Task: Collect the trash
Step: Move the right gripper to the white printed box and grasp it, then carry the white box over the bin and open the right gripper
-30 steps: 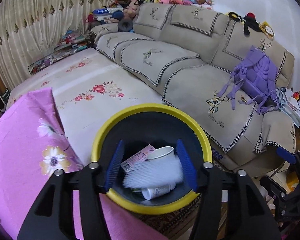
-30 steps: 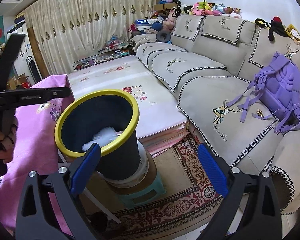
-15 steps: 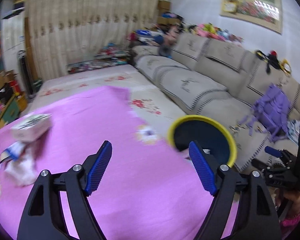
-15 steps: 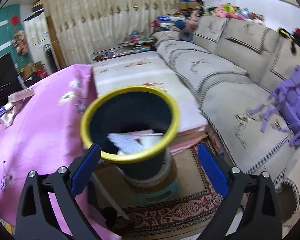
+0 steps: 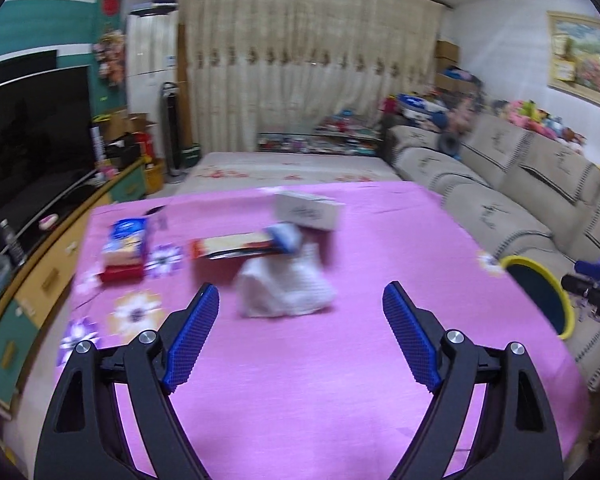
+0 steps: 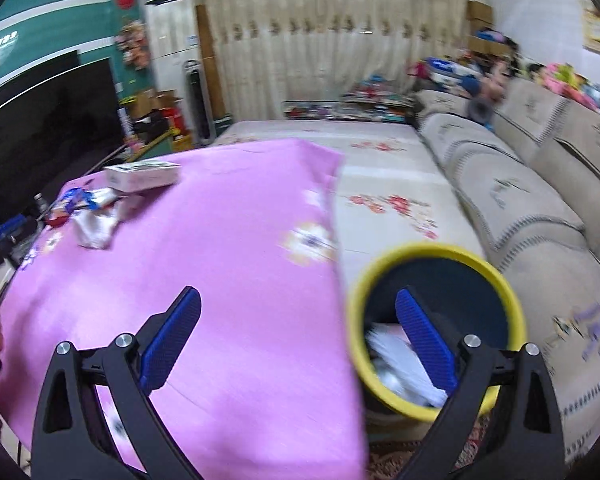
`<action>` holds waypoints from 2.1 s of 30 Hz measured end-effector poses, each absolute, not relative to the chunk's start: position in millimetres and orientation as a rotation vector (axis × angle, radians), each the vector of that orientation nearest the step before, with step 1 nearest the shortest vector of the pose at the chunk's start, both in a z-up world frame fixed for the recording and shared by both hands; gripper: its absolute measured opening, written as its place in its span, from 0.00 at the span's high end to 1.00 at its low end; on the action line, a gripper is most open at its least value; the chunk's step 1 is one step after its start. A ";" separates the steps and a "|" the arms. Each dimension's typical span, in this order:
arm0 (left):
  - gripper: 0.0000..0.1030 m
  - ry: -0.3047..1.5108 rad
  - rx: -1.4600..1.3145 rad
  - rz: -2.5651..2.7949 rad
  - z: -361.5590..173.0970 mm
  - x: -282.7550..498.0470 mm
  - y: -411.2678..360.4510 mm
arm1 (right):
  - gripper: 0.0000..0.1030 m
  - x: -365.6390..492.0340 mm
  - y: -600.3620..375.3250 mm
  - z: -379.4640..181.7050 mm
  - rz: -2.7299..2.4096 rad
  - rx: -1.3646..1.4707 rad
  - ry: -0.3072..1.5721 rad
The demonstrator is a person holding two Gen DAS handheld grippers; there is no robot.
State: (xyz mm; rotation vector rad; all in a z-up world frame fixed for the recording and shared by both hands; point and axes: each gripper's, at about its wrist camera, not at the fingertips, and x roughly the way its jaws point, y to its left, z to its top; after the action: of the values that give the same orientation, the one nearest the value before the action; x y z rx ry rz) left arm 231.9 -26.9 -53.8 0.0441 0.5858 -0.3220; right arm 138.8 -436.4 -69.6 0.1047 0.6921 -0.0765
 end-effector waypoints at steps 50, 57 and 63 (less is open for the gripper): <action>0.18 0.558 -0.045 -0.308 -62.0 209.3 8.0 | 0.27 371.5 -244.8 -84.1 -0.027 0.263 0.745; 0.18 0.563 -0.023 -0.305 -64.0 209.4 3.6 | 0.27 325.0 -282.8 -60.9 0.005 0.279 0.709; 0.18 0.570 0.004 -0.302 -67.9 211.1 -2.3 | 0.28 270.8 -323.2 -48.0 0.005 0.316 0.663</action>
State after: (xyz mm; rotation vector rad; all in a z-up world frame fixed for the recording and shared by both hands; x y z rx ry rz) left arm 211.1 -2.3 -67.8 0.0043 0.5702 -0.3024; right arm 270.8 -323.2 -48.0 0.3158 0.6628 0.0055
